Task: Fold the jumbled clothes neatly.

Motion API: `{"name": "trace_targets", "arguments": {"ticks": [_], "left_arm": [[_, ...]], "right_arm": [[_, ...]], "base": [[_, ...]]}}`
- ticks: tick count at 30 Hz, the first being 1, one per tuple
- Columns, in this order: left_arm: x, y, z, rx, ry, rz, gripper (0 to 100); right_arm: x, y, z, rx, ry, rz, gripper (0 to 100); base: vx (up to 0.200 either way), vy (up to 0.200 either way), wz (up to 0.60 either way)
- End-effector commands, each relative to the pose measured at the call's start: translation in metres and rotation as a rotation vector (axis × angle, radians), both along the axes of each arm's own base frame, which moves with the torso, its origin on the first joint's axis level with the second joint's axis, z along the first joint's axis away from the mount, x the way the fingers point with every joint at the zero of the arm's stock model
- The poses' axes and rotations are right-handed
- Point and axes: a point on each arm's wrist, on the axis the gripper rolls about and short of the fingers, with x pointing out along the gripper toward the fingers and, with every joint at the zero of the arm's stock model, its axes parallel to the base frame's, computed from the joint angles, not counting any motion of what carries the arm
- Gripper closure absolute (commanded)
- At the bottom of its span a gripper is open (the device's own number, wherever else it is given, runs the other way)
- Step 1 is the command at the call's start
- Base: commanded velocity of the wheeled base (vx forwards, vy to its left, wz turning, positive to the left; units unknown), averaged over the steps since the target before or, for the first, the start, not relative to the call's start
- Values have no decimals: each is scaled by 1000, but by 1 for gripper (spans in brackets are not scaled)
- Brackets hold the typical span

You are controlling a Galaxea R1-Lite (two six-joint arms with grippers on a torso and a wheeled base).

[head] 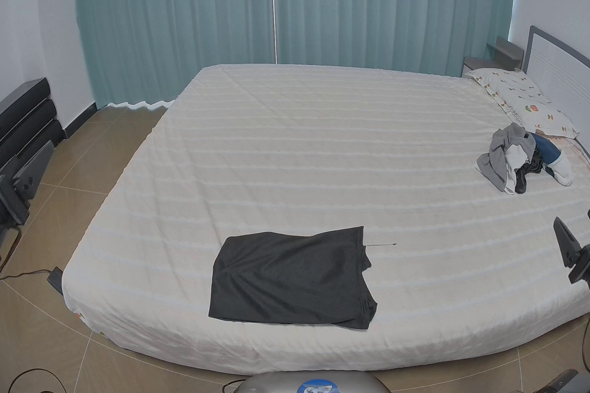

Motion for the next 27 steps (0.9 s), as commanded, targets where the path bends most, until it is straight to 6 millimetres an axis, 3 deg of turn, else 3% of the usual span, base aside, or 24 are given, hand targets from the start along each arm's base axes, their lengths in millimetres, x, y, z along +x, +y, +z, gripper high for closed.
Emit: {"name": "trace_targets", "arguments": {"ticks": [1, 4, 11, 14, 15, 22, 27], "left_arm": [[-143, -7, -24, 158, -64, -18, 0], [-155, -7, -40, 159, -38, -26, 0], [-165, -5, -85, 165, -35, -98, 0], [-161, -5, -94, 170, -20, -94, 0], [-155, -5, -103, 178, -5, -92, 0], [-134, -5, -138, 325, -37, -81, 0], [-134, -6, -135, 400, -69, -98, 0]], "right_arm": [[-130, 0, -23, -137, -29, -39, 0], [-138, -2, -25, -112, 53, -69, 0], [-120, -3, -44, 59, -7, -140, 0], [-113, -4, -53, 58, -35, -174, 0], [-104, -5, -66, 27, -85, -211, 0], [-103, -5, -74, -8, -1, -201, 0], [-103, -2, -74, -49, 0, -107, 0]], "base": [[0, 0, 0], [0, 0, 0], [0, 0, 0], [0, 0, 0], [0, 0, 0], [0, 0, 0], [0, 0, 0]]}}
